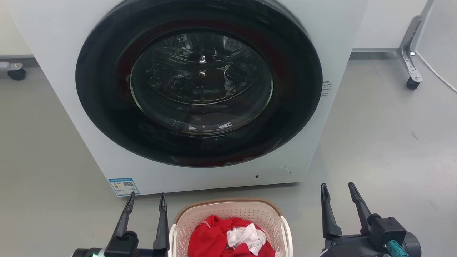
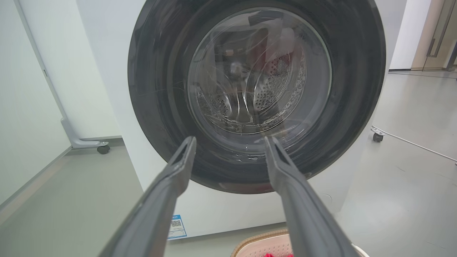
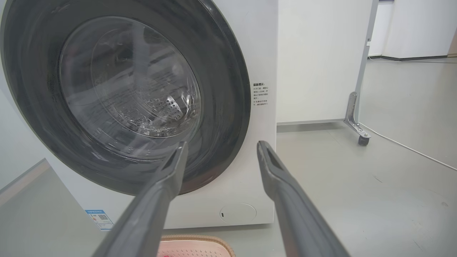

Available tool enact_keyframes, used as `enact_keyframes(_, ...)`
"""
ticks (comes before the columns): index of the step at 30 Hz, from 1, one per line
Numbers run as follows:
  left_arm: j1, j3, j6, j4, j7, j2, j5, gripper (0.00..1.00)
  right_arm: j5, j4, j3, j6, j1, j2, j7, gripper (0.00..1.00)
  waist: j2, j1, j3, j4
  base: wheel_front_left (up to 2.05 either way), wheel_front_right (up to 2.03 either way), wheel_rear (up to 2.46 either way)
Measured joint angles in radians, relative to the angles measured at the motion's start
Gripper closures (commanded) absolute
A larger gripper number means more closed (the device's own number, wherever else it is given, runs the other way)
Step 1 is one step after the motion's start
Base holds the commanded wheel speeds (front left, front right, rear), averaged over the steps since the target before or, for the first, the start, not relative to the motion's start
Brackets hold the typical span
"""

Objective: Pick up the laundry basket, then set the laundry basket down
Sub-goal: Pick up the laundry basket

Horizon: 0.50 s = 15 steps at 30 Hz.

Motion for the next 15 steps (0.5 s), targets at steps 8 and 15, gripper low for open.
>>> enact_keyframes(8, 0.000, -0.002, 0.000, -0.001, 0.000, 0.000, -0.001, 0.00, 0.000, -0.004, 0.000, 0.000, 0.000, 0.000, -0.003, 0.00, 0.0000, 0.0000, 0.005, 0.001, 0.00, 0.00, 0.00)
enact_keyframes(15, 0.000, -0.001, 0.000, -0.001, 0.000, 0.000, -0.006, 0.00, 0.001, -0.006, 0.000, 0.000, 0.000, 0.000, -0.003, 0.00, 0.0000, 0.0000, 0.013, 0.001, 0.00, 0.00, 0.00)
